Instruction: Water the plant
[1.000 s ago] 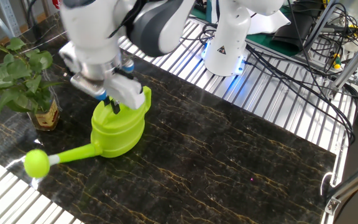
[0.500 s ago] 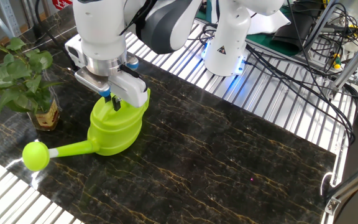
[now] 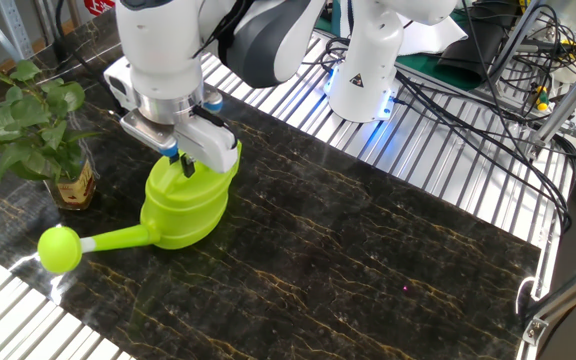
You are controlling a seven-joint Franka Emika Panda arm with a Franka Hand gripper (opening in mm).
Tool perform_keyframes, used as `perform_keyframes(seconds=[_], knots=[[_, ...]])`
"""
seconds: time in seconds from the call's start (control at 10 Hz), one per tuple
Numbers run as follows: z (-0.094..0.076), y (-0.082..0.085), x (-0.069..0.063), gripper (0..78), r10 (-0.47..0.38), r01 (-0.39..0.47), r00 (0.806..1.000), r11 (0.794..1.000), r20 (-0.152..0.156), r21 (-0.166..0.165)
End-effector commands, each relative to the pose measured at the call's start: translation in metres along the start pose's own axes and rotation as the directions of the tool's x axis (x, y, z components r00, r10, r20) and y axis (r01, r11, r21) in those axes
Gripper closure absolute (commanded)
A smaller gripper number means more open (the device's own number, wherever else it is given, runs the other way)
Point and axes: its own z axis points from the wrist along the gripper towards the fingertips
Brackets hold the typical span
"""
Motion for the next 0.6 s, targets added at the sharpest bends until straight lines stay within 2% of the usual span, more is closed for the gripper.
perform_keyframes(seconds=[0.1,0.6], knots=[[-0.0048,-0.0009,-0.0016,76.4,-0.003,0.003,1.000,1.000,-0.029,0.006],[-0.0046,-0.0007,-0.0017,76.4,0.001,-0.001,0.999,1.000,-0.032,0.009]])
